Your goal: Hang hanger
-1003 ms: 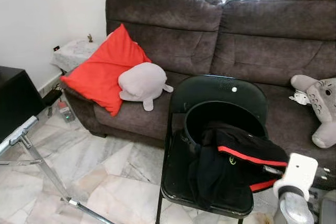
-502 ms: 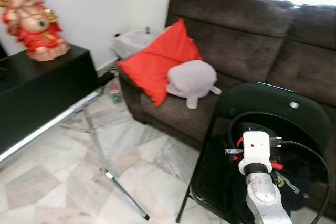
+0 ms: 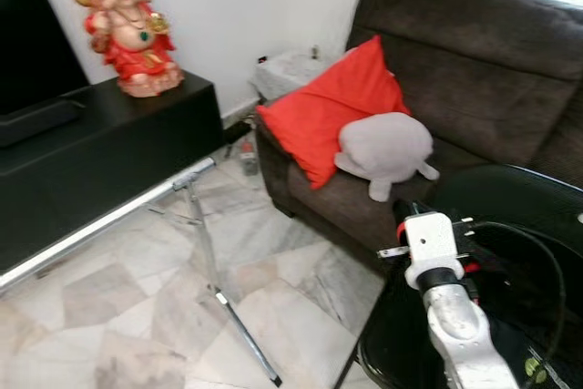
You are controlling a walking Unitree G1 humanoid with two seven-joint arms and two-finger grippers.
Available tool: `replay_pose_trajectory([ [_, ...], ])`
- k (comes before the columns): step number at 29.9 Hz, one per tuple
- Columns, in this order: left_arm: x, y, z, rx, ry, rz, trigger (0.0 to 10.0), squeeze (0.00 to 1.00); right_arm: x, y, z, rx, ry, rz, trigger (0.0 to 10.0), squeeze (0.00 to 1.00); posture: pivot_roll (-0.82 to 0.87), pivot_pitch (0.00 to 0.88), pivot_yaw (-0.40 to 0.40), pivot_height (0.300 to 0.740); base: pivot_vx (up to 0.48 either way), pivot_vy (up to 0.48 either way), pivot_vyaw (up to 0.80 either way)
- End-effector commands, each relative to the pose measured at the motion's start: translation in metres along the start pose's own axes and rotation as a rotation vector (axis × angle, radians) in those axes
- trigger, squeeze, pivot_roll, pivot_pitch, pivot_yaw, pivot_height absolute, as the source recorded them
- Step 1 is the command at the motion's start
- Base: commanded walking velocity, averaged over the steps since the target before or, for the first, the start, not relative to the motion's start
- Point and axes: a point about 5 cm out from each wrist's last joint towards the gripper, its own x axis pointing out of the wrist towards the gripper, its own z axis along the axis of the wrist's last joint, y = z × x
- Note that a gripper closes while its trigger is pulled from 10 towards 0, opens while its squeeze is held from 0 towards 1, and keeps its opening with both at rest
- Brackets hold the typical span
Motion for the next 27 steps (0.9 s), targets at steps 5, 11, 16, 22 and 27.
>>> replay_pose_trajectory([
  [5,-0.001,0.003,-0.007,-0.004,0.031,0.007,10.0,0.0,-0.005,0.029,0.014,-0.043,-0.085,0.221,10.0,0.0,-0.07,0.0,0.01,0.74,0.0,0.0,0.8],
  [11,-0.001,0.002,-0.005,-0.007,0.026,0.003,10.0,0.0,-0.016,0.049,0.021,-0.023,-0.13,0.442,10.0,0.0,-0.07,0.0,0.007,0.74,0.0,0.0,0.8],
  [16,0.0,0.002,-0.002,-0.006,0.023,0.003,10.0,0.0,-0.024,0.057,0.024,-0.006,-0.153,0.565,10.0,0.0,-0.08,0.0,0.007,0.74,0.0,0.0,0.8],
  [22,0.002,0.001,0.005,-0.003,0.014,-0.001,10.0,0.0,-0.032,0.069,0.041,0.026,-0.22,0.72,10.0,0.0,-0.1,0.0,0.008,0.74,0.0,0.0,0.8],
  [27,0.003,0.002,0.012,-0.006,0.001,-0.001,10.0,0.0,-0.031,0.064,0.036,0.042,-0.202,0.709,10.0,0.0,-0.1,0.0,0.018,0.74,0.0,0.0,0.8],
])
